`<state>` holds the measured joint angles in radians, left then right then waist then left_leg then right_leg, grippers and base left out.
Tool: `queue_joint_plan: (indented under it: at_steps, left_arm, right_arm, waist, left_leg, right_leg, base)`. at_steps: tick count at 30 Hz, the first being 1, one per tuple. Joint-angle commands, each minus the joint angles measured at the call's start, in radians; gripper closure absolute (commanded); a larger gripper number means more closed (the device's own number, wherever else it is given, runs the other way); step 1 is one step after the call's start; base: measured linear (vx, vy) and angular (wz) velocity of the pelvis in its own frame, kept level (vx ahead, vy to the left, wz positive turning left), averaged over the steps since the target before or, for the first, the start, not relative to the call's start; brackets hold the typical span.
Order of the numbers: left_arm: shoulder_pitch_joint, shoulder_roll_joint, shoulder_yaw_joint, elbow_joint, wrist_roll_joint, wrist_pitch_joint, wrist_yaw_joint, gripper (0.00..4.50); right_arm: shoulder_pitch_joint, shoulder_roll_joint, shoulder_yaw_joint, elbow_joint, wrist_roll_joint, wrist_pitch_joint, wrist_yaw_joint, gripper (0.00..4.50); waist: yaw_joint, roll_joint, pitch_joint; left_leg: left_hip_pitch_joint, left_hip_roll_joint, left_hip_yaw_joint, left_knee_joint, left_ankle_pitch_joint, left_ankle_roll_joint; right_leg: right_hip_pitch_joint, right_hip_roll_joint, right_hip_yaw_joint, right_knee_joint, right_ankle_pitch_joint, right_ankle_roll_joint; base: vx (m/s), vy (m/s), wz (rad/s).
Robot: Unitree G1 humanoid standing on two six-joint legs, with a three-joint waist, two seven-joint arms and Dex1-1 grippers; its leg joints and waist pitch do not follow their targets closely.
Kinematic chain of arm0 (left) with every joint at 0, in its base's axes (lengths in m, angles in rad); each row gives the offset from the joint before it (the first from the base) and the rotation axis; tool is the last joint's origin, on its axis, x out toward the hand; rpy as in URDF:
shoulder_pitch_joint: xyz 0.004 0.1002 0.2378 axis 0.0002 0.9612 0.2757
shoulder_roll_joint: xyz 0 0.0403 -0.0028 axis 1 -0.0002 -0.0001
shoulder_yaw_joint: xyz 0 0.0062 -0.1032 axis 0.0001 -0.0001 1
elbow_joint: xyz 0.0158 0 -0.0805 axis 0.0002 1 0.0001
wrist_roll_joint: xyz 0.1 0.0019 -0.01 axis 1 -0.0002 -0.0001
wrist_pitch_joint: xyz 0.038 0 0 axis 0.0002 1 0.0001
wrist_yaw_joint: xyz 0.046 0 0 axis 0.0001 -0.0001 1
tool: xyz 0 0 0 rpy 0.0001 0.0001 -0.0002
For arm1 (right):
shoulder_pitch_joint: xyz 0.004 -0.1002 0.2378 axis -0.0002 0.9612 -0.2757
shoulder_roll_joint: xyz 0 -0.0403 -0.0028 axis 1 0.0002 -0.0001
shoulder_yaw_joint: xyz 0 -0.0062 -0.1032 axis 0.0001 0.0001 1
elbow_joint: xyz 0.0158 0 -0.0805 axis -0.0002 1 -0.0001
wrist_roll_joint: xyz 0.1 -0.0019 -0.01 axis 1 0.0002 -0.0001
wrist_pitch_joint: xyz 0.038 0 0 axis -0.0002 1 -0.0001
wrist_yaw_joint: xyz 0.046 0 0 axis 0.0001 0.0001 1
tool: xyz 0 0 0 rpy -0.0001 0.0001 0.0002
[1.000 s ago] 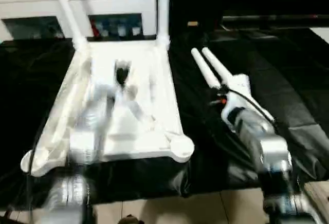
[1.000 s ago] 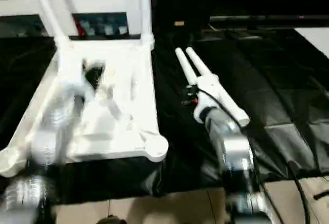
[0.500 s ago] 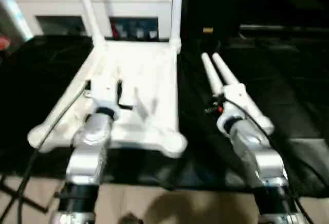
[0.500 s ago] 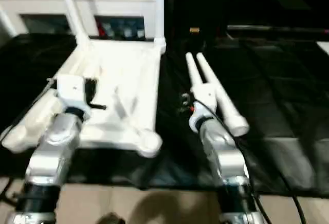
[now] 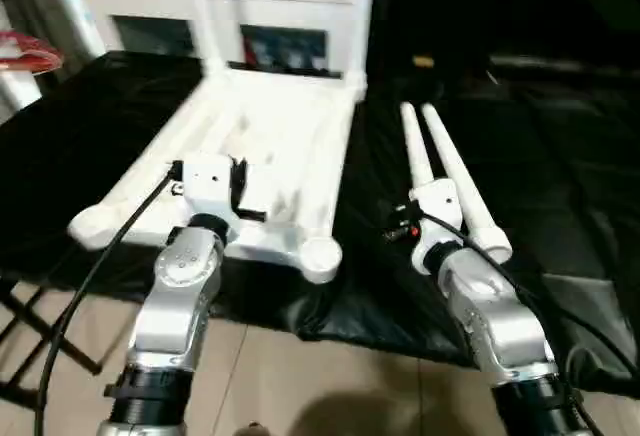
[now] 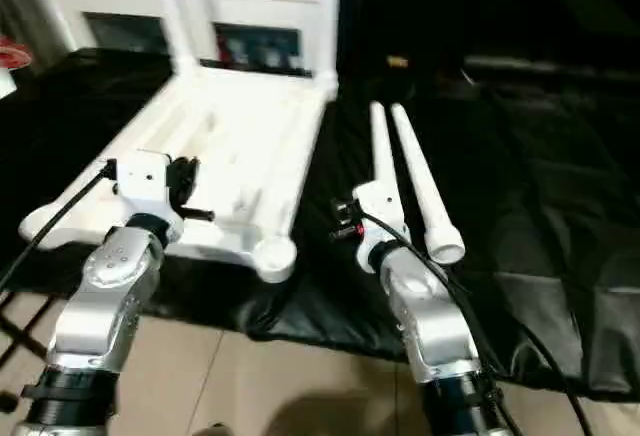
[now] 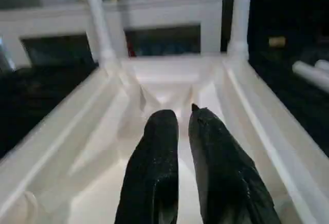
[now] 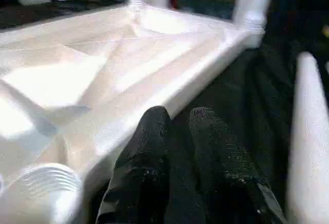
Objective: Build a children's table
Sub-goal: Rotate table base, then pick table leg
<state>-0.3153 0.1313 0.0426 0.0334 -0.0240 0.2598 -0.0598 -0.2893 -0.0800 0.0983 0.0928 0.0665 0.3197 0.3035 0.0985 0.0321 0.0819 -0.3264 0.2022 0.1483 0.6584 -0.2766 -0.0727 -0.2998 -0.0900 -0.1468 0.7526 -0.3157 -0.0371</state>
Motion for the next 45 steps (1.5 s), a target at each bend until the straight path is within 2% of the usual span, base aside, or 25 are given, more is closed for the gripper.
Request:
queue_joint_plan:
  at_steps: [1, 2, 3, 4, 5, 6, 7, 8, 9, 10, 11, 12, 13, 14, 15, 16, 17, 18, 19, 20, 21, 24, 29, 34, 45]
  left_arm:
    - [0.004, -0.001, -0.003, -0.01, 0.0, 0.01, -0.005, 3.85]
    - [0.005, 0.001, -0.002, -0.01, 0.0, 0.01, -0.006, 3.85]
    - [0.006, 0.007, 0.0, -0.008, 0.0, 0.009, -0.008, 3.85]
    - [0.006, 0.01, 0.001, -0.006, 0.001, 0.01, -0.009, 3.85]
    - [0.006, 0.013, 0.003, -0.005, 0.003, 0.01, -0.008, 3.85]
    - [0.005, 0.014, 0.004, -0.004, 0.003, 0.01, -0.008, 3.85]
    - [0.003, 0.015, 0.006, -0.002, 0.003, 0.01, -0.007, 3.85]
    - [0.001, 0.016, 0.007, -0.001, 0.002, 0.012, -0.008, 3.85]
    - [0.0, 0.017, 0.007, -0.001, 0.002, 0.013, -0.009, 3.85]
    - [-0.002, 0.018, 0.008, 0.0, 0.001, 0.012, -0.011, 3.85]
    - [-0.003, 0.019, 0.009, 0.001, 0.001, 0.013, -0.011, 3.85]
    - [-0.006, 0.019, 0.009, 0.003, 0.0, 0.012, -0.013, 3.85]
    - [-0.006, 0.019, 0.01, 0.003, 0.0, 0.011, -0.013, 3.85]
    - [-0.007, 0.019, 0.009, 0.004, -0.002, 0.011, -0.016, 3.85]
    - [-0.01, 0.02, 0.006, 0.007, -0.002, 0.011, -0.019, 3.85]
    - [-0.01, 0.019, 0.006, 0.007, -0.006, 0.009, -0.022, 3.85]
    - [-0.012, 0.016, 0.005, 0.01, -0.019, 0.008, -0.033, 3.85]
    - [-0.013, 0.016, 0.005, 0.01, -0.02, 0.011, -0.034, 3.85]
    - [-0.016, 0.018, 0.0, 0.014, -0.023, 0.033, -0.041, 3.85]
    - [-0.019, 0.019, -0.004, 0.018, -0.021, 0.047, -0.046, 3.85]
    - [-0.021, 0.021, -0.008, 0.024, -0.022, 0.051, -0.057, 3.79]
    - [-0.024, 0.031, -0.026, 0.031, -0.013, 0.044, -0.081, 3.76]
    - [-0.047, 0.068, -0.081, 0.057, -0.035, 0.057, -0.2, 3.47]
    - [-0.067, 0.077, -0.081, 0.064, -0.056, 0.075, -0.242, 2.93]
    - [-0.062, 0.156, -0.171, -0.015, -0.125, 0.086, -0.498, 2.05]
  right_arm:
    - [-0.022, -0.01, -0.001, 0.013, -0.003, -0.01, -0.001, 3.67]
    - [-0.024, -0.009, 0.0, 0.015, -0.002, -0.013, 0.0, 3.67]
    - [-0.027, -0.009, 0.001, 0.019, -0.002, -0.018, -0.001, 3.67]
    - [-0.028, -0.008, 0.001, 0.021, -0.003, -0.019, -0.002, 3.67]
    - [-0.029, -0.007, 0.001, 0.024, -0.003, -0.021, -0.003, 3.67]
    - [-0.029, -0.006, 0.002, 0.025, -0.004, -0.023, -0.002, 3.67]
    - [-0.03, -0.005, 0.002, 0.027, -0.005, -0.027, -0.001, 3.67]
    - [-0.03, -0.004, 0.002, 0.028, -0.007, -0.029, -0.001, 3.67]
    - [-0.031, -0.003, 0.001, 0.03, -0.009, -0.03, -0.001, 3.67]
    - [-0.031, -0.003, 0.002, 0.03, -0.011, -0.032, -0.002, 3.67]
    - [-0.032, -0.004, 0.002, 0.032, -0.01, -0.034, -0.004, 3.67]
    - [-0.034, -0.004, 0.001, 0.035, -0.01, -0.035, -0.01, 3.67]
    - [-0.034, -0.004, 0.001, 0.036, -0.01, -0.035, -0.01, 3.67]
    - [-0.036, -0.006, 0.002, 0.037, -0.011, -0.035, -0.016, 3.67]
    - [-0.039, -0.007, -0.001, 0.039, -0.012, -0.026, -0.027, 3.67]
    - [-0.04, -0.006, -0.004, 0.038, -0.013, -0.018, -0.031, 3.67]
    - [-0.045, -0.004, -0.015, 0.036, -0.008, 0.006, -0.04, 3.67]
    - [-0.045, -0.004, -0.017, 0.036, -0.006, 0.009, -0.04, 3.67]
    - [-0.052, 0.0, -0.035, 0.038, 0.011, 0.024, -0.037, 3.67]
    - [-0.056, 0.004, -0.047, 0.04, 0.026, 0.036, -0.033, 3.67]
    - [-0.063, 0.004, -0.055, 0.043, 0.034, 0.06, -0.038, 3.49]
    - [-0.081, 0.004, -0.075, 0.051, 0.05, 0.092, -0.05, 3.26]
    - [-0.191, -0.013, -0.136, 0.141, 0.049, 0.18, -0.115, 2.85]
    - [-0.3, -0.047, -0.148, 0.282, 0.023, 0.203, -0.135, 2.26]
    - [-0.456, -0.094, -0.184, 0.53, 0.022, 0.21, -0.151, 1.4]
  waist:
    - [-0.011, -0.001, -0.058]
    - [0.014, -0.035, -0.036]
    - [0.052, -0.042, -0.053]
    - [0.058, -0.046, -0.06]
    - [0.07, -0.035, -0.072]
    - [0.066, -0.007, -0.086]
    - [0.047, 0.028, -0.106]
    - [0.018, 0.03, -0.122]
    - [-0.025, 0.038, -0.139]
    - [-0.03, 0.033, -0.143]
    - [-0.034, 0.02, -0.134]
    - [-0.037, 0.0, -0.137]
    - [-0.033, -0.011, -0.129]
    - [-0.016, -0.078, -0.117]
    - [0.026, -0.066, -0.116]
    - [0.02, -0.067, -0.105]
    - [0.018, -0.054, -0.095]
    - [0.013, -0.047, -0.094]
    - [0.008, -0.01, -0.098]
    - [-0.009, 0.008, -0.098]
    - [-0.014, 0.018, -0.119]
    - [-0.005, 0.009, -0.127]
    - [0.003, 0.013, -0.106]
    - [-0.007, 0.016, -0.093]
    - [-0.002, 0.006, -0.108]
  left_leg:
    - [0.086, 0.081, -0.055, -0.161, -0.752, 0.017]
    - [0.018, -0.01, -0.014, -0.056, -0.455, 0.019]
    - [-0.042, -0.01, -0.018, 0.033, -0.09, 0.087]
    - [-0.066, -0.018, -0.023, 0.034, -0.012, 0.098]
    - [-0.081, -0.014, -0.025, -0.007, 0.066, 0.107]
    - [-0.06, -0.006, -0.015, -0.06, 0.142, 0.105]
    - [0.001, 0.024, -0.048, -0.099, 0.137, 0.119]
    - [0.051, 0.05, -0.091, -0.104, 0.175, 0.191]
    - [0.157, 0.129, -0.18, -0.108, 0.251, 0.396]
    - [0.17, 0.148, -0.2, -0.097, 0.336, 0.49]
    - [0.143, 0.143, -0.195, -0.097, 0.463, 0.6]
    - [0.132, 0.106, -0.18, -0.082, 0.536, 0.605]
    - [0.103, 0.066, -0.146, -0.073, 0.495, 0.564]
    - [-0.026, -0.091, -0.039, -0.019, 0.231, 0.401]
    - [-0.097, -0.115, -0.042, 0.049, -0.02, 0.276]
    - [-0.104, -0.092, -0.055, 0.06, -0.017, 0.204]
    - [-0.105, -0.077, -0.061, 0.037, 0.056, 0.085]
    - [-0.103, -0.065, -0.063, 0.011, 0.085, 0.06]
    - [-0.085, -0.031, -0.066, -0.064, 0.135, 0.053]
    - [-0.082, -0.006, -0.075, -0.101, 0.173, 0.072]
    - [-0.025, 0.024, -0.091, -0.086, 0.239, 0.081]
    - [-0.031, 0.011, -0.081, -0.061, 0.458, 0.112]
    - [-0.037, 0.015, -0.057, -0.103, 0.042, 0.021]
    - [-0.036, 0.016, -0.042, -0.125, -0.167, -0.032]
    - [-0.047, 0.018, -0.018, -0.114, 0.01, 0.022]
  right_leg:
    - [-0.018, -0.04, 0.107, -0.081, -0.317, -0.014]
    - [0.01, -0.117, 0.151, -0.24, -0.703, -0.036]
    - [0.064, -0.183, 0.209, -0.287, -0.823, -0.026]
    - [0.084, -0.164, 0.209, -0.278, -0.765, -0.034]
    - [0.097, -0.123, 0.177, -0.259, -0.537, -0.072]
    - [0.089, -0.061, 0.119, -0.235, -0.3, -0.093]
    - [0.045, -0.01, 0.087, -0.181, -0.094, -0.079]
    - [0.008, 0.016, 0.072, -0.128, 0.012, -0.065]
    - [-0.103, 0.002, 0.069, -0.049, -0.019, -0.02]
    - [-0.129, -0.008, 0.077, -0.025, -0.038, 0.016]
    - [-0.156, -0.025, 0.095, -0.003, -0.005, 0.082]
    - [-0.182, -0.035, 0.122, -0.018, 0.07, 0.108]
    - [-0.17, -0.037, 0.133, -0.053, 0.132, 0.084]
    - [-0.037, -0.049, 0.186, -0.162, 0.222, 0.034]
    - [0.053, -0.145, 0.263, -0.205, 0.212, -0.047]
    - [0.055, -0.158, 0.255, -0.211, 0.167, -0.087]
    - [0.051, -0.135, 0.203, -0.21, 0.095, -0.111]
    - [0.048, -0.125, 0.19, -0.209, 0.078, -0.125]
    - [0.03, -0.094, 0.157, -0.2, 0.089, -0.147]
    - [0.012, -0.042, 0.129, -0.166, 0.171, -0.131]
    - [-0.02, -0.029, 0.121, -0.14, 0.308, -0.127]
    - [-0.021, -0.044, 0.132, -0.128, 0.551, -0.169]
    - [-0.02, -0.061, 0.137, -0.16, 0.276, -0.193]
    - [-0.023, -0.068, 0.14, -0.179, 0.042, -0.188]
    - [-0.03, -0.061, 0.136, -0.166, 0.19, -0.202]
  base:
    - [0.087, -0.091, 0.02]
    - [0.088, -0.067, -0.05]
    - [0.088, -0.067, -0.05]
    - [0.069, -0.012, 0.06]
    - [0.08, -0.004, 0.12]
    - [0.08, -0.004, 0.12]
    - [0.119, 0.031, 0.11]
    - [0.163, 0.025, 0.05]
    - [0.163, 0.025, 0.05]
    - [0.153, -0.034, -0.1]
    - [0.099, -0.056, -0.2]
    - [0.099, -0.056, -0.2]
    - [0.049, -0.063, -0.12]
    - [0.052, -0.072, 0.06]
    - [0.052, -0.072, 0.06]
    - [0.064, -0.072, -0.03]
    - [0.052, -0.055, -0.16]
    - [0.052, -0.055, -0.16]
    - [0.062, -0.003, -0.11]
    - [0.102, 0.022, -0.05]
    - [0.102, 0.022, -0.05]
    - [0.025, 0.007, 0.0]
    - [-0.011, 0.0, 0.01]
    - [-0.057, -0.008, 0.01]
    - [0.0, 0.0, 0.0]
